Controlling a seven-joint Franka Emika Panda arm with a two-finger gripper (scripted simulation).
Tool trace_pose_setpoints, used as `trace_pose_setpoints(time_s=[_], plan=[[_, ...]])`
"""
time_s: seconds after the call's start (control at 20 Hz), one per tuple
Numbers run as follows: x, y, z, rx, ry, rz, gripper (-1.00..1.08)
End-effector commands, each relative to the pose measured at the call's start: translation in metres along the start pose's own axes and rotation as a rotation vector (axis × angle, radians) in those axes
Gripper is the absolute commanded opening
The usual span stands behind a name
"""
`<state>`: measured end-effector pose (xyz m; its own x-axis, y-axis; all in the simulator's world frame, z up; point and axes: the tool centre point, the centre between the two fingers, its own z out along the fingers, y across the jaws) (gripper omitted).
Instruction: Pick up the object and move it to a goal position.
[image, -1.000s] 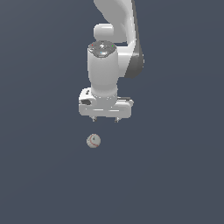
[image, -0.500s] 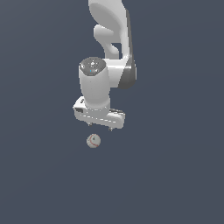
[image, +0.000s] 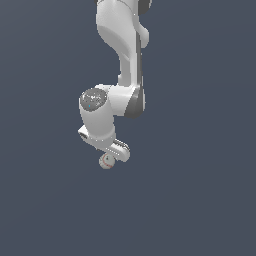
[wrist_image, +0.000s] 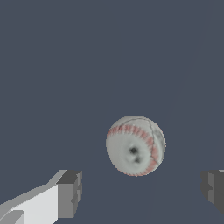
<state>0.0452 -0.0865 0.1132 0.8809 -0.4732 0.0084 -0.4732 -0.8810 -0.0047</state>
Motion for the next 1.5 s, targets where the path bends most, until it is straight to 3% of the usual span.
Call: trace_pose_setpoints(time_s=[0.0, 0.5, 0.95, 1.25, 1.3, 1.45], plan=[[0.004, 0.004, 0.008, -0.002, -0.004, 0.039, 1.00], [0.006, 0.008, 0.018, -0.005, -0.008, 0.067, 1.00], [0.005, 0.009, 0.059, -0.005, -0.008, 0.072, 1.00], [0.006, 0.008, 0.065, -0.005, -0.008, 0.073, 1.00], [0.006, 0.008, 0.065, -0.005, -0.008, 0.073, -1.00], [0.006, 0.008, 0.065, -0.005, -0.008, 0.073, -1.00]])
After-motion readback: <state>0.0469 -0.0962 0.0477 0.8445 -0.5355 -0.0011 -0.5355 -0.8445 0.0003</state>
